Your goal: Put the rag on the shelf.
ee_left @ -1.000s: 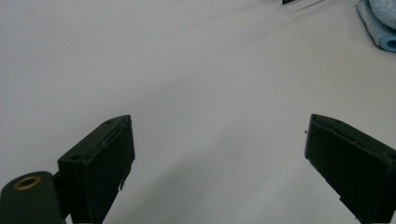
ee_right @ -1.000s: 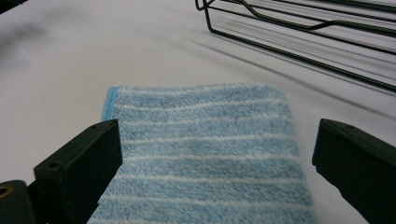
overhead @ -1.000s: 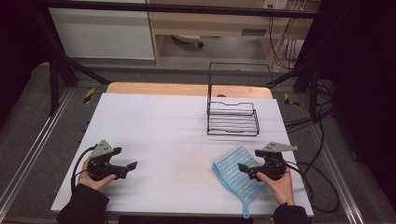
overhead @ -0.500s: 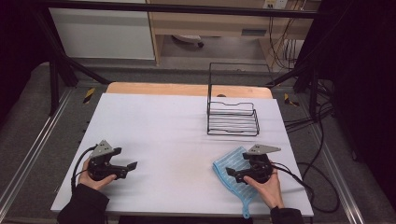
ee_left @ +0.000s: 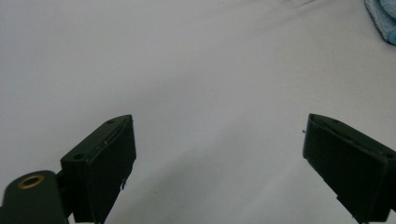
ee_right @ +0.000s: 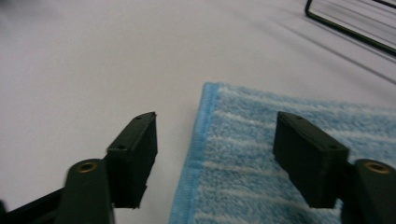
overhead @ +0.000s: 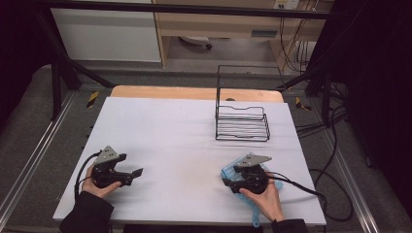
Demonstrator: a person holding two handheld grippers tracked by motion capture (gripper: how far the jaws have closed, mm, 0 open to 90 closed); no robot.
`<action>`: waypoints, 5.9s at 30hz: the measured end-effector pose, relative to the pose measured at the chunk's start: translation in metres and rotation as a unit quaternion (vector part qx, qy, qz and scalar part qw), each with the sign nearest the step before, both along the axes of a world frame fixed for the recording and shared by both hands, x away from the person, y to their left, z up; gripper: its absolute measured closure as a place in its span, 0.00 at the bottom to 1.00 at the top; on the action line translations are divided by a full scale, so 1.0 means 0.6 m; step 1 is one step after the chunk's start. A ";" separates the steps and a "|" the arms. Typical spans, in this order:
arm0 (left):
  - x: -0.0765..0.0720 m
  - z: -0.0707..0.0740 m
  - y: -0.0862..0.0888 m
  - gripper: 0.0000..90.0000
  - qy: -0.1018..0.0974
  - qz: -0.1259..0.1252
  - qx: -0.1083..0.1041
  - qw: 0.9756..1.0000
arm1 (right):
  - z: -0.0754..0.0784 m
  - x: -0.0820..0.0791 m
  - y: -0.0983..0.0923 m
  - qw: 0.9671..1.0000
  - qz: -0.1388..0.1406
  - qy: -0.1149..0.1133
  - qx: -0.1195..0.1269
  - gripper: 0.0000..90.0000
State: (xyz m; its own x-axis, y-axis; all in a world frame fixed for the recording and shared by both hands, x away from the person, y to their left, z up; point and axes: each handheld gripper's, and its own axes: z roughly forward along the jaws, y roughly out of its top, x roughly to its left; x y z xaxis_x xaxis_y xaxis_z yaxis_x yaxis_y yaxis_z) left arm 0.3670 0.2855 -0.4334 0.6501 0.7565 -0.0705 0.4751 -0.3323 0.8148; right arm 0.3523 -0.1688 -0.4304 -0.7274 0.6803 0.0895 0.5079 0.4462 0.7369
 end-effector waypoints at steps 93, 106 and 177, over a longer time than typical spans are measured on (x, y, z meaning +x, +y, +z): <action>0.001 -0.002 -0.006 0.12 0.005 -0.001 0.015 1.000 | 0.050 0.076 0.095 0.998 -0.051 -0.020 0.016 0.41; 0.001 -0.004 -0.010 0.11 0.009 -0.002 0.020 1.000 | -0.003 0.026 -0.029 0.995 -0.089 0.036 0.024 0.60; 0.003 0.003 -0.057 0.07 0.019 -0.033 0.025 0.999 | -0.010 0.014 -0.105 0.992 -0.077 0.003 0.104 0.05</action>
